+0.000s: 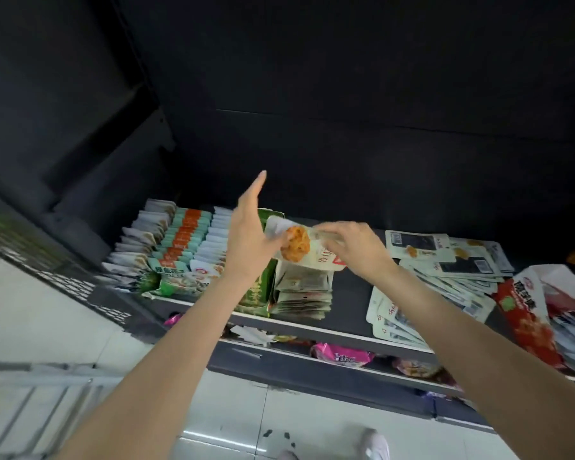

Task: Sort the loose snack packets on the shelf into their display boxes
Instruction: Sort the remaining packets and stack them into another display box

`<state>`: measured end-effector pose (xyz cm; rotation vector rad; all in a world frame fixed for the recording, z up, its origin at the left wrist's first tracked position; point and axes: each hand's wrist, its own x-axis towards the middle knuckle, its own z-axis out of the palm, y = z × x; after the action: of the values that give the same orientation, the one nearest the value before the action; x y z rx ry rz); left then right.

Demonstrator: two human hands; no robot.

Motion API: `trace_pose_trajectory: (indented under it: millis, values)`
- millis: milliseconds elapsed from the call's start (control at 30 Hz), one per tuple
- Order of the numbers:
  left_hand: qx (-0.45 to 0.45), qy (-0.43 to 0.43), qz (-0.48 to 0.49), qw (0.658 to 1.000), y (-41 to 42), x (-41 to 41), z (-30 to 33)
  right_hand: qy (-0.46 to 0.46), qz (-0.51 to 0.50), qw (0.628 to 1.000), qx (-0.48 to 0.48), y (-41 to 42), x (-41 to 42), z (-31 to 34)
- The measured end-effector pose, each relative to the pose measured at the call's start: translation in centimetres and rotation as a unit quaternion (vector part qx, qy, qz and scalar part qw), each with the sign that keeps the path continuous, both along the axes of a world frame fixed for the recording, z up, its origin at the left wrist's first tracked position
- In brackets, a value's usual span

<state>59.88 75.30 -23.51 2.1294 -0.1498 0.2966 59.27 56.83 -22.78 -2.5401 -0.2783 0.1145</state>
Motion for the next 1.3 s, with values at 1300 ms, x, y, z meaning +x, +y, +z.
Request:
trace_pose_trajectory:
  millis: [1300]
  values:
    - [0.231,0.312,-0.223,0.894,-22.5,5.2,-12.4,0.151,-0.268,0.945,-0.112,-21.2,5.5,-14.6]
